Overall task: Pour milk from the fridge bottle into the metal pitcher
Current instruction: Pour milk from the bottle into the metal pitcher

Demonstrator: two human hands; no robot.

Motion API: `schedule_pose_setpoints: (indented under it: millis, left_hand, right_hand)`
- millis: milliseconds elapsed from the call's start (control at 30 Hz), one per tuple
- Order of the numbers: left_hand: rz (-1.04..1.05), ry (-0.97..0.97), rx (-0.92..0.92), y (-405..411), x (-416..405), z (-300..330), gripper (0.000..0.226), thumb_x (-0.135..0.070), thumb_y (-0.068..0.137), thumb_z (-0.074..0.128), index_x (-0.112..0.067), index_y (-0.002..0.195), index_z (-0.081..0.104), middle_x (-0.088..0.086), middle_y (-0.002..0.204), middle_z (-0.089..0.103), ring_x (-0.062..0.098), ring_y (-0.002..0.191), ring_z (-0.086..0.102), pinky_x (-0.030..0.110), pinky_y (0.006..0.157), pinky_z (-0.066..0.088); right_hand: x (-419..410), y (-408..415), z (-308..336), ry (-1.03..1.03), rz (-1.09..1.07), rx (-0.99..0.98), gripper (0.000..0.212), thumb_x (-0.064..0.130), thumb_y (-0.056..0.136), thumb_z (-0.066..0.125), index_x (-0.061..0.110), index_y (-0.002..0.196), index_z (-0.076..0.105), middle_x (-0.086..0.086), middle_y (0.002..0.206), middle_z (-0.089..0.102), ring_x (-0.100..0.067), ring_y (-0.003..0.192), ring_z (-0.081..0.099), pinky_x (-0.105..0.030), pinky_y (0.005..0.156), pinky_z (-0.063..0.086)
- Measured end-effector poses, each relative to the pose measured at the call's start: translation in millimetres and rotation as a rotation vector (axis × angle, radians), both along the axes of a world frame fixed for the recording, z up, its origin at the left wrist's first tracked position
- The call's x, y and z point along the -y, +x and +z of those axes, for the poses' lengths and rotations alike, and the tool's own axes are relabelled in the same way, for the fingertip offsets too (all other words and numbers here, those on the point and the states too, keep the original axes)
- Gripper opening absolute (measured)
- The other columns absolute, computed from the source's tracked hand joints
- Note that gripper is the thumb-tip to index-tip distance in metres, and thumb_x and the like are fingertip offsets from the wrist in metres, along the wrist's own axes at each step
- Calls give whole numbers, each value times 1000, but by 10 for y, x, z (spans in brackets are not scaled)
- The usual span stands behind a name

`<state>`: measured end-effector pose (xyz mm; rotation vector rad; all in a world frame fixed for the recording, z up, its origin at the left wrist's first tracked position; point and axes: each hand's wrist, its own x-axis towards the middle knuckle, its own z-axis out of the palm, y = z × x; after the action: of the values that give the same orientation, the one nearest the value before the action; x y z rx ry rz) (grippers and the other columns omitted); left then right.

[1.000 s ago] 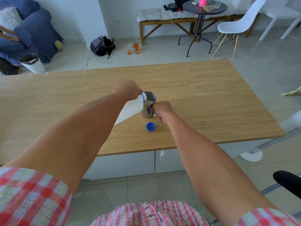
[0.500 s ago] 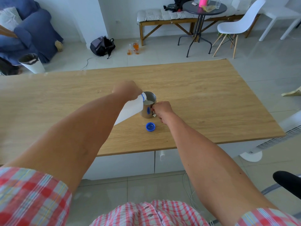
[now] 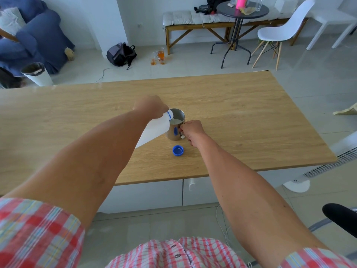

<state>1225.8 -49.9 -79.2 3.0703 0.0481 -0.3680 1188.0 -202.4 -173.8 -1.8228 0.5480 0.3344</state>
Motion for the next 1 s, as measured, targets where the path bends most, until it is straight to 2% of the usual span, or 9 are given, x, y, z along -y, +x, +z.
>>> schedule_pose_setpoints:
  millis: [333, 867, 1000]
  left_hand:
    - [4, 1, -5, 5, 2, -7, 31, -39, 100, 46, -11, 98, 59, 5, 82, 53, 30, 88, 58, 37, 74, 44]
    - [8, 10, -2, 3, 8, 15, 30, -38, 101, 46, -12, 95, 58, 5, 81, 53, 28, 84, 57, 37, 70, 41]
    - [6, 9, 3, 5, 2, 13, 30, -39, 101, 46, -12, 96, 59, 5, 81, 53, 26, 81, 56, 36, 65, 38]
  right_hand:
    - [0, 5, -9, 14, -3, 3, 21, 2, 94, 46, 14, 92, 62, -9, 84, 54, -15, 58, 32, -26, 48, 28]
    - [-2, -6, -6, 23, -2, 13, 20, 2, 95, 47, 15, 92, 62, -9, 84, 53, -14, 57, 33, -26, 47, 28]
    - [-11, -1, -9, 17, -4, 11, 19, 3, 95, 48, 15, 92, 63, -9, 84, 53, -15, 58, 32, -26, 48, 28]
